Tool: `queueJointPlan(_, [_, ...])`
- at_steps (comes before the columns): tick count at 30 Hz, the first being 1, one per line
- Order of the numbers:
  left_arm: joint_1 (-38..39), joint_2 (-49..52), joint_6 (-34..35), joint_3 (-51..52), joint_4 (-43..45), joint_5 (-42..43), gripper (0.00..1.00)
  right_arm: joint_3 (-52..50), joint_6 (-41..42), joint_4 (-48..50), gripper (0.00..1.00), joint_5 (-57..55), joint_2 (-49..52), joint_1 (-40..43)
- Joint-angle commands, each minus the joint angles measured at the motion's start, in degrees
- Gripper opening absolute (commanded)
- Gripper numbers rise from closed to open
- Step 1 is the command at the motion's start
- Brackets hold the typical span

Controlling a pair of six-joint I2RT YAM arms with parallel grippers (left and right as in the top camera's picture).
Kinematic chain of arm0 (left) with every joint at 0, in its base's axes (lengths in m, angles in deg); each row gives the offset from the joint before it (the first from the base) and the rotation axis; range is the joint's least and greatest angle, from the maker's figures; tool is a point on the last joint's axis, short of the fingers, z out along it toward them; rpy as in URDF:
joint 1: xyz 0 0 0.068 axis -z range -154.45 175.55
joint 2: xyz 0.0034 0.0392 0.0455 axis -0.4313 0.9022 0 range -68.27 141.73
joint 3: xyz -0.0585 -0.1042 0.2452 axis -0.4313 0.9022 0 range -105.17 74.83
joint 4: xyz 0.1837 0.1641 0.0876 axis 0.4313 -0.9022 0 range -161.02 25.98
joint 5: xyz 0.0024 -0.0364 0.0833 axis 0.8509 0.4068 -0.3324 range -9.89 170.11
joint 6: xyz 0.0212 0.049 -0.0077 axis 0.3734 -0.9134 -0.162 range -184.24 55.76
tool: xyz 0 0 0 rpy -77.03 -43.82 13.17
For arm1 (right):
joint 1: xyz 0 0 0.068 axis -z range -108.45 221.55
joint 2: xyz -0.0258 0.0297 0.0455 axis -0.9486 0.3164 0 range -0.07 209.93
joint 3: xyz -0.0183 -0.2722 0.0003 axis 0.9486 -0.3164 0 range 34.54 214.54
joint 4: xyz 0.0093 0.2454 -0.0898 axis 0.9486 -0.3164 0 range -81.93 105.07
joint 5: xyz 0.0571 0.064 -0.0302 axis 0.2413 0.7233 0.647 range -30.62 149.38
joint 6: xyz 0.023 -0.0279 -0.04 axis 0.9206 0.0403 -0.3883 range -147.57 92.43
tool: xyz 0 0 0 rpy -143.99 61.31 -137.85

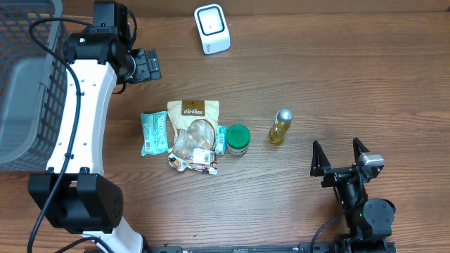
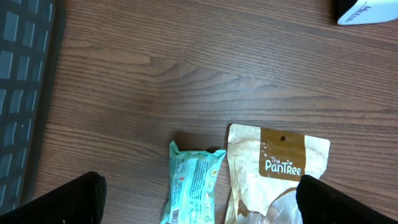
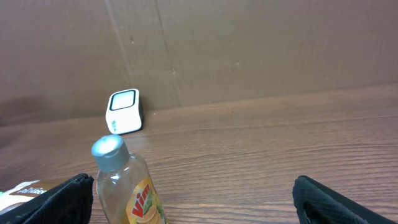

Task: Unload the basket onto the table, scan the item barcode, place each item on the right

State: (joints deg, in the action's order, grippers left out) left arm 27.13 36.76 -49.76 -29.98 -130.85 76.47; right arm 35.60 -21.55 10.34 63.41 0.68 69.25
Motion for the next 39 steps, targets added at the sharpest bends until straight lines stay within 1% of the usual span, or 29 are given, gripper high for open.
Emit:
queueJointPlan(1, [0.3,-0.4,0.3,-0.7,0.0,0.1,1.00,-0.6,0.1,0.2,1.00,-0.5,-0.2,-0.3])
queueJointPlan(33, [0.3,-0.4,0.3,-0.7,0.0,0.1,1.00,-0.6,0.0,0.4,1.00,-0.5,-0.2,-0.3])
queueJointPlan(39, [0.3,-0.4,0.3,-0.7,0.0,0.1,1.00,-0.6,4.7,0.3,1.00,-0.2,0.0,-0.3])
